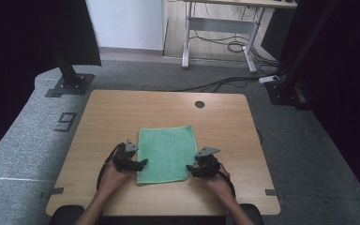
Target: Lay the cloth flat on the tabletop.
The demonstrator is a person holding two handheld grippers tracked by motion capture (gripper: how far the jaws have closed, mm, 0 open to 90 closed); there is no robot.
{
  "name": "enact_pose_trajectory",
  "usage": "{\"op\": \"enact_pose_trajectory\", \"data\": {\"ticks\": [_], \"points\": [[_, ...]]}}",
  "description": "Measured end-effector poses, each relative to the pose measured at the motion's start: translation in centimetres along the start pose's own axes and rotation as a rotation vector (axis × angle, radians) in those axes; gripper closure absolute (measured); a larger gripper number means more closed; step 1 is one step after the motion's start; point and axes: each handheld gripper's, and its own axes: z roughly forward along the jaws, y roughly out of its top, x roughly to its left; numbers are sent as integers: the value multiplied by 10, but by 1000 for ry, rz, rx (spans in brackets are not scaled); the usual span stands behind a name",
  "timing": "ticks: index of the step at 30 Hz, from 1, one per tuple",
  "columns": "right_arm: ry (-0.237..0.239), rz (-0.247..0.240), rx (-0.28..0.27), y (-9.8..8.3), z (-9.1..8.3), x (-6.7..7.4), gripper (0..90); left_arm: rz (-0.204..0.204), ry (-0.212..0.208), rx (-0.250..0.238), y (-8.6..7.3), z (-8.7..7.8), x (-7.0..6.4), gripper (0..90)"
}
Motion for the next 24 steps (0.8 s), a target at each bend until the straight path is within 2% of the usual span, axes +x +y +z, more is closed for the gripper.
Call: {"op": "enact_pose_trajectory", "data": {"ticks": [1, 2, 3, 4, 6, 8, 10, 15, 18, 22, 23, 24], "points": [[2, -3, 5, 0, 2, 1, 511, -15, -7, -3, -1, 1, 1, 195], [2, -3, 5, 0, 2, 1, 511, -23, -13, -7, -1, 1, 2, 195], [42, 21, 18, 2, 2, 2, 649, -32, -18, -9, -2, 1, 2, 194], [42, 21, 18, 2, 2, 2, 649, -41, -23, -12, -3, 1, 3, 194], [46, 12, 23, 4, 1, 6, 776, -40, -21, -15, -3, 1, 3, 192], [32, -4, 40, 6, 1, 11, 823, -42, -18, -17, -3, 1, 3, 191], [17, -24, 49, 9, 0, 13, 833, -46, -16, -20, -4, 1, 2, 191], [48, 4, 7, 25, -7, 8, 834, -49, -13, -21, -4, 2, 2, 192], [60, 4, -10, 39, -9, 8, 834, -50, -12, -21, -4, 2, 1, 193], [69, -35, -8, 62, -5, 12, 834, -49, -12, -21, -4, 1, 1, 194], [76, -45, -1, 73, 0, 14, 834, -50, -15, -20, -4, 1, 2, 194], [76, -45, -1, 73, 0, 14, 834, -51, -14, -22, -4, 2, 1, 194]]}}
